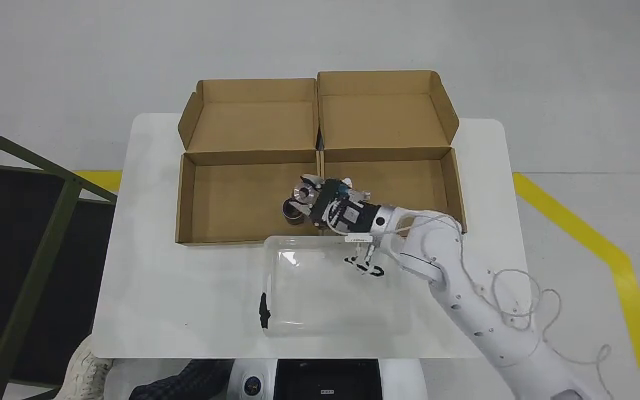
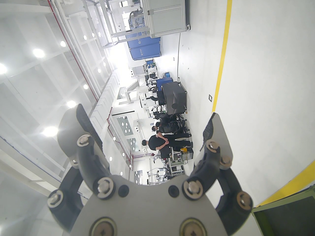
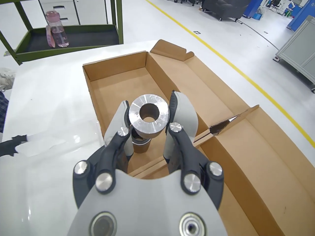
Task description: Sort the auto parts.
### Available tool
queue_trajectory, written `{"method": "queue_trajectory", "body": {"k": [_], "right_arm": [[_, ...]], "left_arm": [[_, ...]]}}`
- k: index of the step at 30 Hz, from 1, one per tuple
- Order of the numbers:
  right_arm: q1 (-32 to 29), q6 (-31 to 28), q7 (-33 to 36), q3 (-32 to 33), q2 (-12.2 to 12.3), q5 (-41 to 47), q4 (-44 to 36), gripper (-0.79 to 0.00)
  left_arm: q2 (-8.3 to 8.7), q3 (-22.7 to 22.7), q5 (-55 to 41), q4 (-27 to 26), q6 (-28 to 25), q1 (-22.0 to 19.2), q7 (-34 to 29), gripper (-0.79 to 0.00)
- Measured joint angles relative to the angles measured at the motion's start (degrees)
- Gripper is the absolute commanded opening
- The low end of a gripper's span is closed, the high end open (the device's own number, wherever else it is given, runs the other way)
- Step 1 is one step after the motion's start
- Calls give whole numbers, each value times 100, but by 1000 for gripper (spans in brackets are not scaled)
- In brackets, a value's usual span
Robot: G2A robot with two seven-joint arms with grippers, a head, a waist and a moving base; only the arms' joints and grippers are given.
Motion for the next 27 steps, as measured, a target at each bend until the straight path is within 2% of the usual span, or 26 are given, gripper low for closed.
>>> {"method": "queue_trajectory", "body": {"k": [13,27], "right_arm": [[842,407,388,-651,-351,151,998,-785],[1425,825,807,-1086,-702,184,1897,-785]], "left_arm": [[0,0,0,0,0,0,0,0],[0,0,0,0,0,0,0,0]]}}
